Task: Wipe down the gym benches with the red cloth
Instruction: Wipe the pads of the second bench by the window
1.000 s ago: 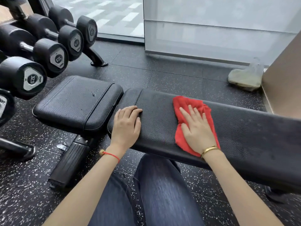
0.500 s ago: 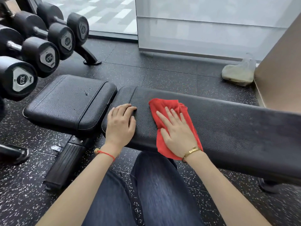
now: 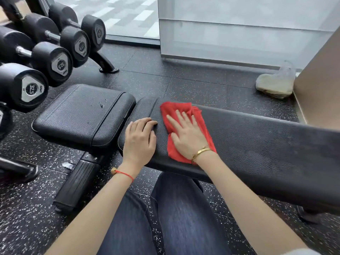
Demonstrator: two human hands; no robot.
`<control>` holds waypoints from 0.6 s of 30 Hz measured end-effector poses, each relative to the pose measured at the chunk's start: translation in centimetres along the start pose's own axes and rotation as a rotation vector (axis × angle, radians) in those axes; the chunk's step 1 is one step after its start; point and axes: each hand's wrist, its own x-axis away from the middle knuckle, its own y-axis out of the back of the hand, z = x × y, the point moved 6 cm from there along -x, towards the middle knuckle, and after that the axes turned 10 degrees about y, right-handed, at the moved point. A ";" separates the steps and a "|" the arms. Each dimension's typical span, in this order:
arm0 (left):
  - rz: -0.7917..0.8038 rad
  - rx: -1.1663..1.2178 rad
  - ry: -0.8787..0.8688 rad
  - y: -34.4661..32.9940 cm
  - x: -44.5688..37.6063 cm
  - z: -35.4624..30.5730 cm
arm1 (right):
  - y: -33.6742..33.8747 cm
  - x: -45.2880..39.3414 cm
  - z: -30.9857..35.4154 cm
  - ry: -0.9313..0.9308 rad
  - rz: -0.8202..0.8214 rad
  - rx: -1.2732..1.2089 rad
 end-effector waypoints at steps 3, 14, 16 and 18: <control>0.012 0.002 -0.007 0.1 -0.1 0.2 | -0.7 2.6 2.0 0.172 0.005 -0.027; -0.014 0.023 0.049 0.4 -0.1 0.1 | -0.5 -7.8 -1.9 0.150 0.069 -0.073; -0.060 0.022 0.091 0.8 0.0 0.2 | -1.0 -9.1 -0.7 0.209 0.077 -0.084; -0.103 0.002 0.135 1.2 -0.1 0.3 | -1.5 -10.2 0.6 0.266 0.082 -0.100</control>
